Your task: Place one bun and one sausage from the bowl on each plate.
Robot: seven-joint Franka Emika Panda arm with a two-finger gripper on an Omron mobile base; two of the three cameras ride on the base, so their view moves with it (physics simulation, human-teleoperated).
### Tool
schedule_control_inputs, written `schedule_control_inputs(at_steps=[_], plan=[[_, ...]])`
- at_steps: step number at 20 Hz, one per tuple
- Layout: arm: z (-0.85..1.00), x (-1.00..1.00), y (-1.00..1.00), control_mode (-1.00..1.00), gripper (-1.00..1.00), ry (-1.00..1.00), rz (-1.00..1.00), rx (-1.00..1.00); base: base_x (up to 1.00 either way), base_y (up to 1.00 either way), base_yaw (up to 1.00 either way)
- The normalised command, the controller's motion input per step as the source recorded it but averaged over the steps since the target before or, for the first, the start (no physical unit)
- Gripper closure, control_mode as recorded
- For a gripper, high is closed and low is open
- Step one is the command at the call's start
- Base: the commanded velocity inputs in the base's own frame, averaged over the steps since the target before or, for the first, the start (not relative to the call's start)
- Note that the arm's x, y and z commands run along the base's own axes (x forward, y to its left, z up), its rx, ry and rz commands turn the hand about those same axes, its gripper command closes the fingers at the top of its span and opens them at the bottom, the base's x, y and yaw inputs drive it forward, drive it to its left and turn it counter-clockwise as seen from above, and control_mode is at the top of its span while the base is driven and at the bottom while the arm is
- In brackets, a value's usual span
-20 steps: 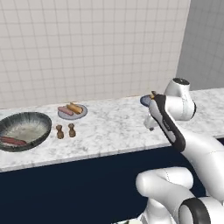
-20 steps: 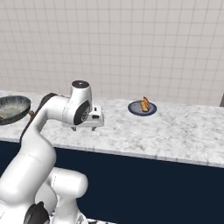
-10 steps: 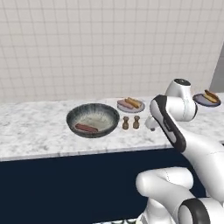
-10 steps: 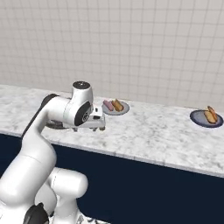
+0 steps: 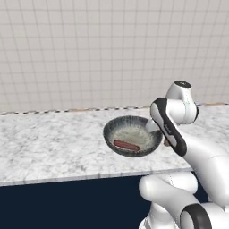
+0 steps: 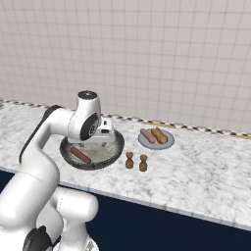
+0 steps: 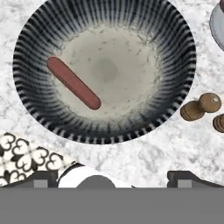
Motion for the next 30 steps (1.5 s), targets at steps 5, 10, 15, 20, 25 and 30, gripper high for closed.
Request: schedule_control_inputs(at_steps=[5, 10, 15, 20, 25, 30], plan=[[-0.09, 0.47, 0.39, -1.00, -1.00, 0.01, 0.12, -0.01, 0.11, 0.02, 0.00], [-0.42, 0.90, 1.00, -1.00, -1.00, 0.02, 0.35, -0.05, 0.00, 0.00, 0.00], [-0.27, 0.90, 0.72, -1.00, -1.00, 0.21, 0.27, -0.19, 0.00, 0.00, 0.00], [-0.32, -0.07, -0.40, -1.00, -1.00, 0.17, 0.10, -0.02, 0.00, 0.00, 0.00], [-0.62, -0.30, -0.20, -1.00, -1.00, 0.01, 0.08, 0.05, 0.00, 0.00, 0.00], [-0.03, -0.61, 0.00, -1.00, -1.00, -0.27, 0.02, 0.00, 0.00, 0.00, 0.00]])
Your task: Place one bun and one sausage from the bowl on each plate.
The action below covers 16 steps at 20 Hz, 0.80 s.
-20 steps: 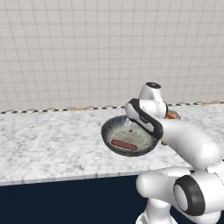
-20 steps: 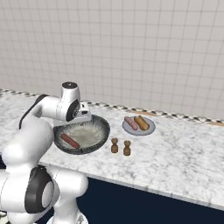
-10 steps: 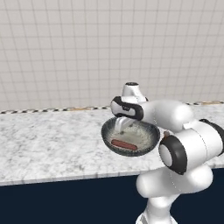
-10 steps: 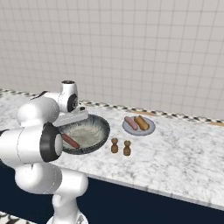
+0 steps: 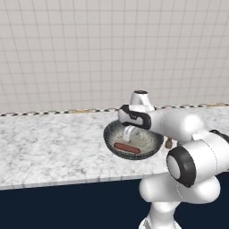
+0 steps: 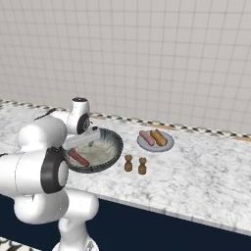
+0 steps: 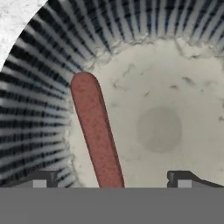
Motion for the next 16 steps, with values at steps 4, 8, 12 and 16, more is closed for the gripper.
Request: schedule_control_inputs(at_steps=[4, 8, 12, 16], plan=[[-0.11, -0.04, 0.08, -1.00, -1.00, -0.07, 0.03, 0.00, 0.00, 0.00, 0.00], [-0.26, 0.15, 0.13, -1.00, -1.00, 0.00, 0.01, 0.00, 0.00, 0.00, 0.00], [-0.11, 0.31, 0.07, -1.00, -1.00, 0.00, 0.00, 0.00, 0.00, 0.00, 0.00], [-0.05, 0.33, 0.00, -1.00, -1.00, 0.00, 0.00, 0.00, 0.00, 0.00, 0.00]])
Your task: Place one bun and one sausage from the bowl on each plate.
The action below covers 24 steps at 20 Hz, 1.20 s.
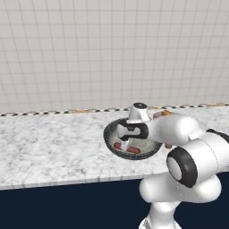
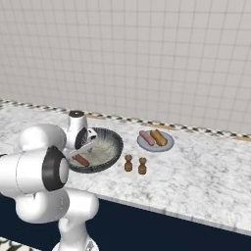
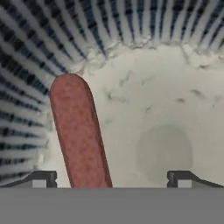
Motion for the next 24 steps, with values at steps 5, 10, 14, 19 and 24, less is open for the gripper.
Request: schedule_control_inputs(at_steps=[5, 10, 14, 19, 24], plan=[[-0.31, -0.04, 0.00, -1.00, -1.00, 0.00, 0.00, 0.00, 0.00, 0.00, 0.00], [-0.14, 0.00, 0.00, -1.00, -1.00, -0.02, 0.00, 0.00, 0.00, 0.00, 0.00], [-0.04, -0.05, 0.00, -1.00, -1.00, 0.02, 0.00, 0.00, 0.00, 0.00, 0.00], [-0.15, 0.01, 0.00, -1.00, -1.00, 0.11, 0.00, 0.00, 0.00, 0.00, 0.00], [-0.77, 0.07, -0.14, -1.00, -1.00, 0.17, 0.00, 0.00, 0.00, 0.00, 0.00]])
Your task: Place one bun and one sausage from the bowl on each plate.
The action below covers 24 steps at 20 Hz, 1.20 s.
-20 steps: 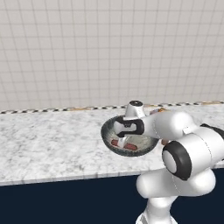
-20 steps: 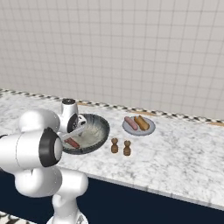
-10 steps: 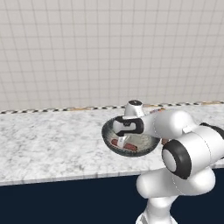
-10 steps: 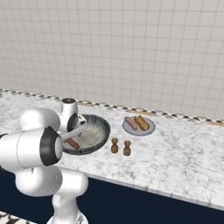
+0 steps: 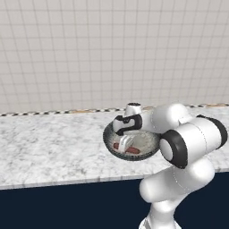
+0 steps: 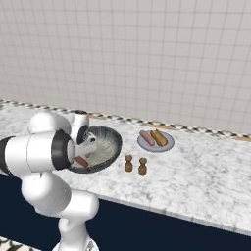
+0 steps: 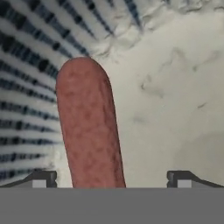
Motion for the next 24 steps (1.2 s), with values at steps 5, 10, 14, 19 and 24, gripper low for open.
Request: schedule_control_inputs(at_steps=[5, 10, 14, 19, 24], plan=[[-0.26, 0.04, -0.09, -1.00, 1.00, 0.02, 0.00, 0.04, 0.00, 0.00, 0.00], [-0.21, -0.02, 0.00, -1.00, 1.00, 0.00, 0.00, 0.05, 0.00, 0.00, 0.00], [-0.41, -0.05, 0.00, -1.00, 1.00, 0.02, 0.00, 0.02, 0.00, 0.00, 0.00], [0.68, -0.21, -0.03, -1.00, 1.00, -0.01, 0.00, -0.02, 0.00, 0.00, 0.00], [0.98, -0.64, -0.15, -1.00, 1.00, -0.05, -0.03, -0.05, 0.00, 0.00, 0.00]])
